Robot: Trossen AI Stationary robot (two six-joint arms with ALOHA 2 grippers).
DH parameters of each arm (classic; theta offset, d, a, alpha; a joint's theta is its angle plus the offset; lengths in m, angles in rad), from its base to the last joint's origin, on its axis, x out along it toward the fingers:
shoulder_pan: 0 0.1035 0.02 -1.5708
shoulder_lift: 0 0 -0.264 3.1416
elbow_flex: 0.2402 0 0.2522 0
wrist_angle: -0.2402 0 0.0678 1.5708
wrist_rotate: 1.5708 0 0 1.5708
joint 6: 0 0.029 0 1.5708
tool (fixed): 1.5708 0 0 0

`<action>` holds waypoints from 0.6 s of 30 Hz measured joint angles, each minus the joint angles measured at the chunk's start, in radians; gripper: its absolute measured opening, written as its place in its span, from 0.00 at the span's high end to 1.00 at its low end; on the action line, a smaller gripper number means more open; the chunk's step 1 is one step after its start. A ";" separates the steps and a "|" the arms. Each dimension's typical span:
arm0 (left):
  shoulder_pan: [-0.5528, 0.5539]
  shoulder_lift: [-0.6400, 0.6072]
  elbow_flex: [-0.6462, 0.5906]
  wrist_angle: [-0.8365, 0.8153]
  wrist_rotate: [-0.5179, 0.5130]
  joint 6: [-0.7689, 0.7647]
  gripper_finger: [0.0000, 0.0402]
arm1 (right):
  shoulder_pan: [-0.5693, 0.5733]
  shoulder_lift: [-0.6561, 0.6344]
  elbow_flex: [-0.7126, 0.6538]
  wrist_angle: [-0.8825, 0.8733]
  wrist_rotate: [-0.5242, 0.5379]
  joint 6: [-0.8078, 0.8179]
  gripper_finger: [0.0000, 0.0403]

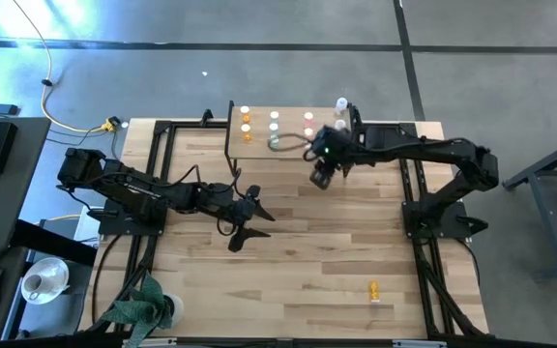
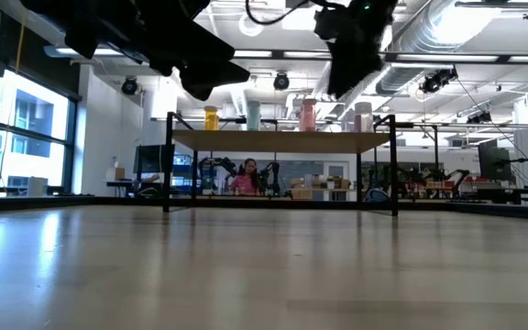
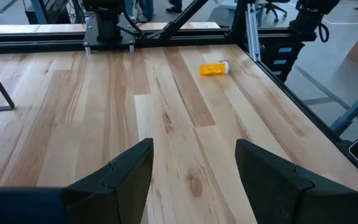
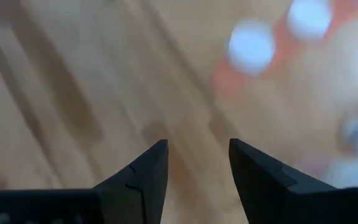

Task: Pick and place medicine bottles onto shelf by color
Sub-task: Put the orange pill bottle on the shelf

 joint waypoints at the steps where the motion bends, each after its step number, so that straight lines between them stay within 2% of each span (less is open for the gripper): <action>1: 0.000 0.000 0.000 0.000 0.000 0.000 0.46 | 0.017 0.000 0.000 -0.039 0.000 0.026 0.60; 10: -0.010 0.000 0.000 0.000 -0.001 -0.015 0.46 | 0.229 0.000 0.000 -0.242 0.024 0.242 0.60; 18: -0.050 0.000 0.000 0.000 -0.003 -0.017 0.46 | 0.447 0.000 -0.038 -0.304 0.051 0.500 0.60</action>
